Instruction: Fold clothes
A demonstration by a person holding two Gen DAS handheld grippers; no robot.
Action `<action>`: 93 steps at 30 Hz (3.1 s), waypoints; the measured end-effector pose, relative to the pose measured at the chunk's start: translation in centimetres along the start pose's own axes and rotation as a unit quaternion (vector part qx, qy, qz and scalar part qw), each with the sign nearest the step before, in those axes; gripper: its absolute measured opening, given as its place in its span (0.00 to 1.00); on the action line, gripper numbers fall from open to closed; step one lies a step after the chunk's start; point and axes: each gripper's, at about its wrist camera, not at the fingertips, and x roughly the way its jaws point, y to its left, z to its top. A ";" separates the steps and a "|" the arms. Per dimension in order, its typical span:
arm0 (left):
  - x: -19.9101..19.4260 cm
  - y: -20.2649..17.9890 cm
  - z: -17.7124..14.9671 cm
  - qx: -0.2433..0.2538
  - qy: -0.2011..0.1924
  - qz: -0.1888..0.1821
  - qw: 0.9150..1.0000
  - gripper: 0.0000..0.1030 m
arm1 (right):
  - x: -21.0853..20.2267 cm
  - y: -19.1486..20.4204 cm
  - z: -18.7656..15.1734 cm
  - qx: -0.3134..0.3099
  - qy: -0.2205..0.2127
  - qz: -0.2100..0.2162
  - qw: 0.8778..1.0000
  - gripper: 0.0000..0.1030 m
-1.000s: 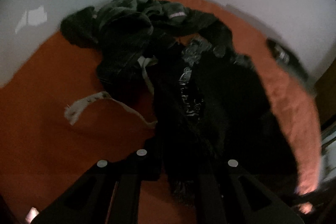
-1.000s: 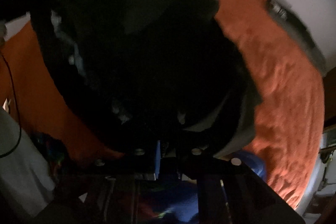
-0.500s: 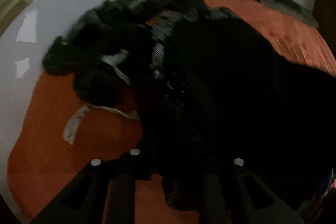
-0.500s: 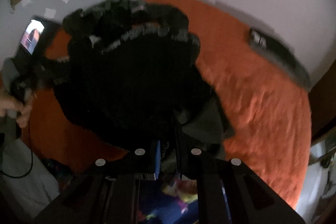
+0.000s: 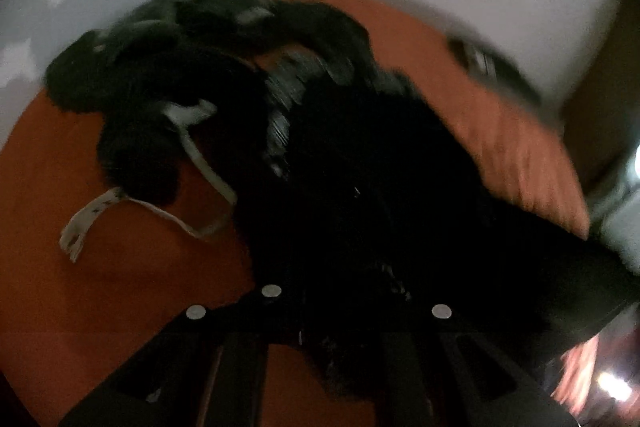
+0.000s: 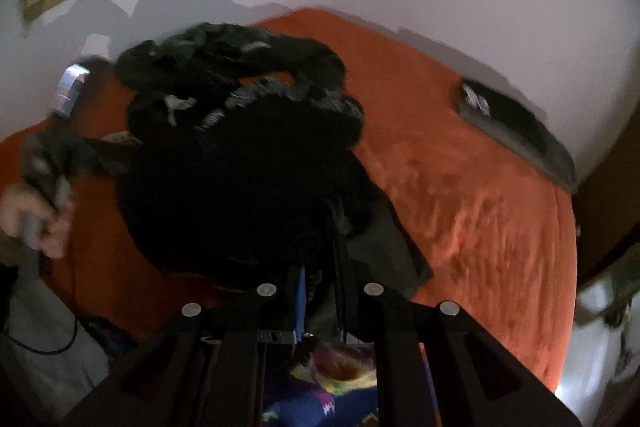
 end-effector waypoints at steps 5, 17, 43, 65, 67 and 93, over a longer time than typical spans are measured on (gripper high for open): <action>-1.8 1.9 0.8 -0.052 -0.024 -0.040 0.998 0.07 | 1.5 -3.2 -1.3 0.068 0.032 0.006 0.997 0.10; 0.9 -12.2 14.0 0.066 0.034 -0.038 0.997 0.06 | 3.8 -18.7 13.1 0.162 0.027 -0.023 0.986 0.08; 0.8 -15.7 9.6 0.088 -0.084 -0.028 0.992 0.07 | -1.1 -21.7 9.2 0.122 -0.076 -0.037 0.989 0.09; 7.6 -12.7 -8.8 0.198 0.052 0.141 0.969 0.52 | 12.8 -17.3 -12.1 0.266 0.142 0.037 0.953 0.53; 8.0 -12.7 -8.7 0.186 0.046 0.145 0.971 0.52 | 12.8 -17.1 -12.5 0.273 0.146 0.037 0.950 0.53; 8.8 -9.2 -10.2 -0.073 0.056 0.056 0.994 0.07 | 8.7 -14.8 -10.2 0.216 0.125 -0.061 0.967 0.06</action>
